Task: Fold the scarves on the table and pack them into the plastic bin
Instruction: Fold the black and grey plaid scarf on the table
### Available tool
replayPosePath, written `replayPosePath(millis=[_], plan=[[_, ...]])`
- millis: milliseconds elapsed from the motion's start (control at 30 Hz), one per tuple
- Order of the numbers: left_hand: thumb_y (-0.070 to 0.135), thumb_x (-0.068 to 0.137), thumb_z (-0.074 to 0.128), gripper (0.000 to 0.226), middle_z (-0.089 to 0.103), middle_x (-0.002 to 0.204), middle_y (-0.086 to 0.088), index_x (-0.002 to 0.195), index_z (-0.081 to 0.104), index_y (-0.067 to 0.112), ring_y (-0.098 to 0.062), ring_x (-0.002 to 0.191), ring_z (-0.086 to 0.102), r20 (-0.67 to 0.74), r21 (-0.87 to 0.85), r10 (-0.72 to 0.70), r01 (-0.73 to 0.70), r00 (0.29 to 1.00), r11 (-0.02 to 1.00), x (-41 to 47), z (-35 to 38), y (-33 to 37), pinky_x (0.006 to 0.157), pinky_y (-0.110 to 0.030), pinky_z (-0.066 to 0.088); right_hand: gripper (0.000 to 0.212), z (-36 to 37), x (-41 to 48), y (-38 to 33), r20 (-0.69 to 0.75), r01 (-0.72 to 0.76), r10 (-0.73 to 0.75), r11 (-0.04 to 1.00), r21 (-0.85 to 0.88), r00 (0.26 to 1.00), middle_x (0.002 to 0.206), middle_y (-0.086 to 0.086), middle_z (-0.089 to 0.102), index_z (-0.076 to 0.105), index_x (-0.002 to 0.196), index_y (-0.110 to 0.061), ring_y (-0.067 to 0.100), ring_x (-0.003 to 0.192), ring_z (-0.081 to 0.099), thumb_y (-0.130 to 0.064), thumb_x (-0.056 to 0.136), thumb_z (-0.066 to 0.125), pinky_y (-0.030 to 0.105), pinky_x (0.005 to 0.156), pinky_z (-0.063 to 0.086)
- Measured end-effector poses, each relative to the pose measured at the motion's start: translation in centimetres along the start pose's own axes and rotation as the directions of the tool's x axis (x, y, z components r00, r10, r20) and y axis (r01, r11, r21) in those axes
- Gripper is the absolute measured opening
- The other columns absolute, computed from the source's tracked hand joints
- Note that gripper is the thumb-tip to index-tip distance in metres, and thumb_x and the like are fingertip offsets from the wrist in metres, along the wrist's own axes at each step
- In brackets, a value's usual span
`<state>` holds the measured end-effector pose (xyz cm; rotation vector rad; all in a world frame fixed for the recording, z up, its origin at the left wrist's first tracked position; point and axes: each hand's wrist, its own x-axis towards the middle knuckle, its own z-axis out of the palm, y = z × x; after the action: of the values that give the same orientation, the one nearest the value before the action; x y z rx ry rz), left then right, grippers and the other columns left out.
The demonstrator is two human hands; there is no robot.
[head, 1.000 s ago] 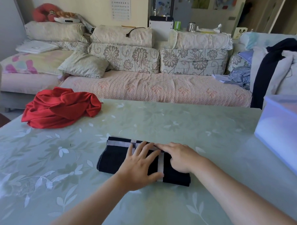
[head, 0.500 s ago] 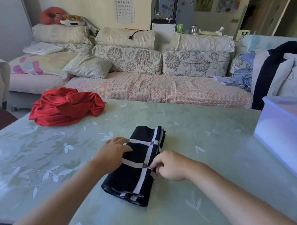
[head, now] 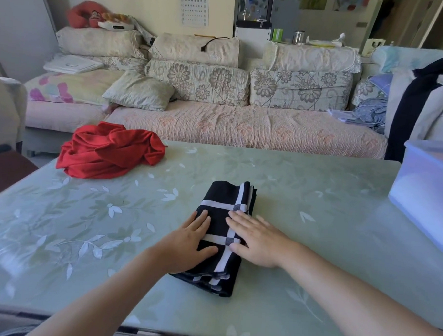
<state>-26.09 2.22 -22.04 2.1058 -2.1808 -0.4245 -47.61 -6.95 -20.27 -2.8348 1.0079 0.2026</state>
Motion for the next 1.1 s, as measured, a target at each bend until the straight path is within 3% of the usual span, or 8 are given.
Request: replayPosePath(millis=[167, 300, 433, 500, 633, 900, 1000, 1100], plan=[[0.074, 0.085, 0.011, 0.088, -0.003, 0.162, 0.011, 0.156, 0.013, 0.023, -0.003, 0.148, -0.013, -0.118, 0.189, 0.177, -0.153, 0.977, 0.97, -1.2, -0.3, -0.4, 0.123, -0.029, -0.002, 0.064, 0.5, -0.1, -0.2, -0.156, 0.037, -0.052, 0.995, -0.096, 0.986, 0.167, 0.001, 0.011, 0.025, 0.157, -0.019, 0.015, 0.154, 0.006, -0.046, 0.099, 0.029, 0.043, 0.124, 0.008], [0.073, 0.086, 0.012, 0.083, 0.006, 0.161, 0.019, 0.156, 0.015, 0.03, 0.006, 0.145, -0.007, -0.119, 0.11, 0.227, -0.214, 0.967, 0.971, -2.1, -0.1, -1.2, 0.121, -0.021, 0.003, 0.062, 0.7, -1.5, -1.4, -0.311, 0.324, -0.355, 0.934, -0.147, 0.882, 0.152, 0.006, 0.042, 0.05, 0.144, -0.021, 0.025, 0.141, 0.037, -0.02, 0.082, 0.048, 0.041, 0.117, 0.029], [0.069, 0.093, 0.028, 0.076, -0.007, 0.16, 0.024, 0.156, 0.005, 0.032, 0.013, 0.141, -0.017, -0.039, 0.011, 0.157, -0.157, 0.987, 0.988, -2.8, 0.1, -1.7, 0.122, -0.024, 0.008, 0.076, 1.2, -3.6, -3.1, -0.229, 0.461, -0.476, 0.879, -0.12, 0.849, 0.146, 0.003, 0.045, 0.049, 0.143, -0.018, 0.019, 0.137, 0.037, -0.039, 0.073, 0.067, 0.032, 0.117, 0.027], [0.061, 0.096, 0.037, 0.075, -0.007, 0.16, 0.023, 0.157, 0.005, 0.03, 0.013, 0.141, -0.017, -0.007, -0.064, 0.149, -0.149, 0.989, 0.987, -3.0, -0.1, -1.5, 0.122, -0.025, 0.005, 0.067, 1.9, -3.9, -3.2, -0.262, 0.432, -0.462, 0.887, -0.164, 0.847, 0.136, 0.003, 0.052, 0.051, 0.141, -0.018, 0.02, 0.127, 0.047, -0.045, 0.081, 0.063, 0.03, 0.109, 0.037], [0.067, 0.092, 0.036, 0.075, 0.006, 0.163, 0.015, 0.156, 0.009, 0.037, 0.002, 0.148, -0.004, -0.059, 0.019, 0.174, -0.173, 0.983, 0.985, -3.2, -0.5, -1.1, 0.123, -0.032, 0.009, 0.036, 2.4, -3.4, -2.4, -0.362, 0.493, -0.543, 0.84, -0.228, 0.757, 0.106, 0.007, 0.065, 0.066, 0.114, -0.011, 0.026, 0.096, 0.063, -0.016, 0.08, 0.054, 0.035, 0.084, 0.053], [0.083, 0.078, 0.038, 0.09, 0.003, 0.164, -0.002, 0.154, 0.016, 0.04, -0.023, 0.152, 0.004, -0.133, 0.261, 0.307, -0.265, 0.942, 0.928, -3.7, 0.9, 1.2, 0.12, -0.033, -0.006, 0.036, 2.2, -4.6, 1.1, -0.446, 0.225, -0.122, 0.956, 0.188, 0.887, 0.104, -0.006, 0.068, 0.061, 0.105, -0.021, 0.022, 0.091, 0.067, -0.027, 0.07, 0.054, 0.037, 0.069, 0.055], [0.076, 0.077, 0.046, 0.087, 0.014, 0.163, 0.001, 0.149, 0.039, 0.028, -0.019, 0.149, 0.02, -0.244, 0.279, 0.393, -0.323, 0.887, 0.904, -3.6, 0.6, 1.3, 0.122, -0.041, 0.013, 0.029, 1.6, -4.2, 0.4, -0.5, 0.174, 0.05, 0.904, 0.391, 0.865, 0.083, -0.012, 0.067, 0.063, 0.098, -0.026, 0.01, 0.069, 0.059, -0.027, 0.071, 0.053, 0.032, 0.066, 0.052], [0.062, 0.076, 0.057, 0.075, 0.041, 0.148, 0.008, 0.14, 0.048, 0.025, -0.012, 0.135, 0.04, -0.313, 0.214, 0.447, -0.396, 0.838, 0.893, -3.4, 0.4, 1.8, 0.109, -0.03, 0.036, 0.017, 0.3, -3.7, 0.0, -0.527, 0.148, 0.197, 0.827, 0.542, 0.827, 0.07, -0.011, 0.064, 0.063, 0.089, -0.027, 0.01, 0.061, 0.056, -0.018, 0.074, 0.059, 0.029, 0.06, 0.047]])
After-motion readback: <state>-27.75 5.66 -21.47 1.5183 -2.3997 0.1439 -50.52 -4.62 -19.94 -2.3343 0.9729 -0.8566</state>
